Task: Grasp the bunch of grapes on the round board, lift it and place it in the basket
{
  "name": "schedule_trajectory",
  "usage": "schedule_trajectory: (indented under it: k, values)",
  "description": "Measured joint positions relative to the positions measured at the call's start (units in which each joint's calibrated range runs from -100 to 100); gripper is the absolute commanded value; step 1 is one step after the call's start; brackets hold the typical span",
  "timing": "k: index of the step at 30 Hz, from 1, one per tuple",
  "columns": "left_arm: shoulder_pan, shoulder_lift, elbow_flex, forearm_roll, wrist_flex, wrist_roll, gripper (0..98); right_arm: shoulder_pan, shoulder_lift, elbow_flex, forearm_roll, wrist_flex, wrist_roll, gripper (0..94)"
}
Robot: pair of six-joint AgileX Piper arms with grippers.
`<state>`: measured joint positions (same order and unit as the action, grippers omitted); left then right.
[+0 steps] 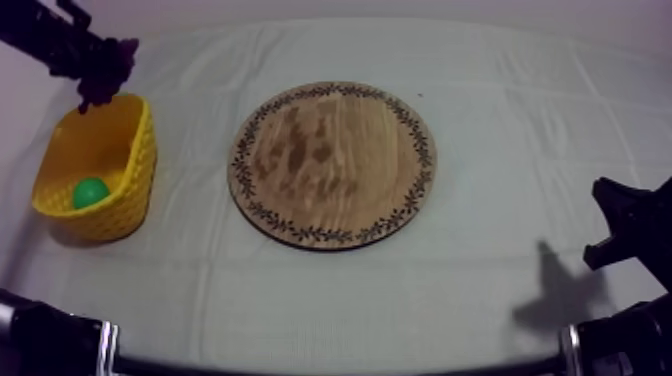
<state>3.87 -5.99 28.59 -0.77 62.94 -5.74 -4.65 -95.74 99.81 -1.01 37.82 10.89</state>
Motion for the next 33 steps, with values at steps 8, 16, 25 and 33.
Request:
schedule_trajectory:
  k: [8, 16, 25, 33]
  values:
    - [-2.66, -0.42, 10.06, -1.83, -2.54, 1.98, 42.6, 0.00, 0.00, 0.00, 0.00, 0.00, 0.03, 0.4]
    - [-3.61, -1.79, 14.90, -2.16, -2.25, 1.77, 43.6, 0.00, 0.00, 0.00, 0.00, 0.00, 0.03, 0.4]
    - [-4.36, -3.67, 15.38, -2.39, 0.36, 2.34, 87.6, 0.00, 0.00, 0.00, 0.00, 0.00, 0.03, 0.4]
    - [-4.67, -5.48, 14.34, -3.26, 1.51, 4.21, 89.1, 0.00, 0.00, 0.00, 0.00, 0.00, 0.03, 0.4]
